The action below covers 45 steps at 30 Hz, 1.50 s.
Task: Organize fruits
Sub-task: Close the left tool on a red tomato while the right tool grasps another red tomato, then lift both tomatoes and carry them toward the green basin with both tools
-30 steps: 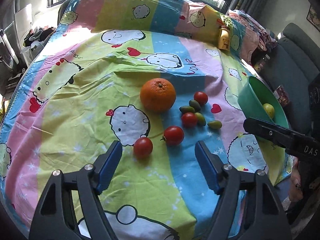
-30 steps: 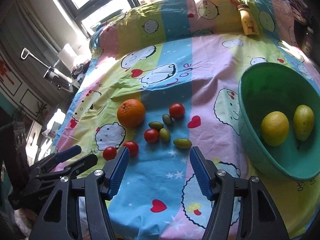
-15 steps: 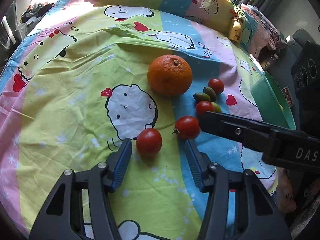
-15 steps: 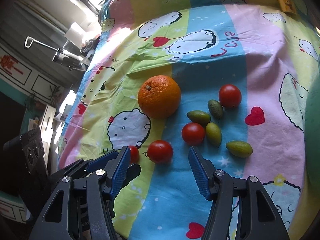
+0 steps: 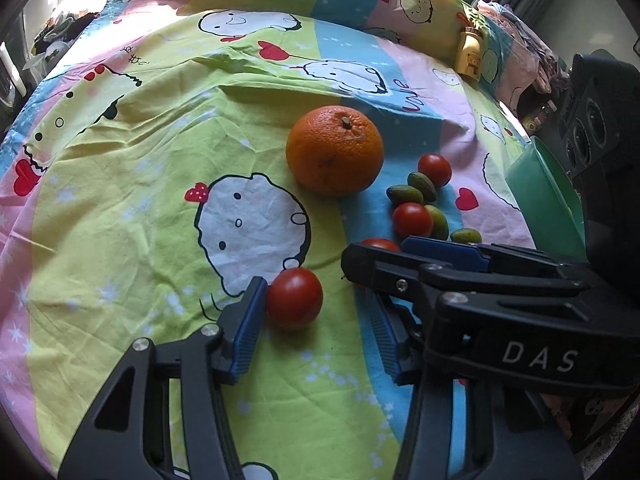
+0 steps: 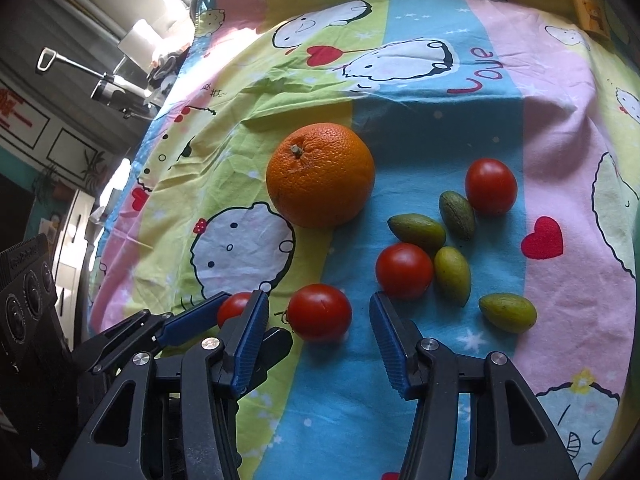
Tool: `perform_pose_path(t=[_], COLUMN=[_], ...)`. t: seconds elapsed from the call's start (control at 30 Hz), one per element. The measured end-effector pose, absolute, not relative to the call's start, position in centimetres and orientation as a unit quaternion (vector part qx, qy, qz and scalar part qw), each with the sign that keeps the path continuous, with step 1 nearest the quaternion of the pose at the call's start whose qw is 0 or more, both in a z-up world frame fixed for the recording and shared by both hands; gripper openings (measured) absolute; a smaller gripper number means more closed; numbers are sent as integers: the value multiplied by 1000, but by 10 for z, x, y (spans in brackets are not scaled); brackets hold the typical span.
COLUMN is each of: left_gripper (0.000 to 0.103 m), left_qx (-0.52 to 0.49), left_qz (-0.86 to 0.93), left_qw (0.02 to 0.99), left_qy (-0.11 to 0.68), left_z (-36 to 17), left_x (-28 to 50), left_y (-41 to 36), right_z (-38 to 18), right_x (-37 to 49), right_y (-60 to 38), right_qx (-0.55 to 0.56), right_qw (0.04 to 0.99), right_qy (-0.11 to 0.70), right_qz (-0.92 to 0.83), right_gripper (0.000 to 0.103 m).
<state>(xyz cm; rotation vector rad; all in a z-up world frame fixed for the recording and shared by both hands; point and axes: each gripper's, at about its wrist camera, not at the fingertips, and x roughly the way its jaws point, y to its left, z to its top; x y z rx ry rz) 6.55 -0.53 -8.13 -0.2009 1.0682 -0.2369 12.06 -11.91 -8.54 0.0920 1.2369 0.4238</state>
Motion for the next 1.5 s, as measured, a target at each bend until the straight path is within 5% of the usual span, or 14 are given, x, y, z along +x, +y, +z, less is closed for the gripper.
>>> perform_pose_path(t=[0.33,0.97,1.23,1.5], left_gripper=[37,28,40,40], left_qx=[-67,-81,-86,-74], left_qz=[-117,-130,-126,-123], left_qw=[854,857,844,847], left_qy=[502,493,513,513], left_z=[-85,-74,-77,-83], left_x=[65,57,57,57], left_y=[-13,-17,-15,-23], right_z=[-89,-76,-76,-73], right_x=[116,106,101,99], right_y=[-109,-119,-130,-140], right_qx=[17,29,41,46], right_qw=[801,816,817,820], right_qy=[566,544,543,541], right_qz=[197,192,189,182], right_gripper=[37,37,37,37])
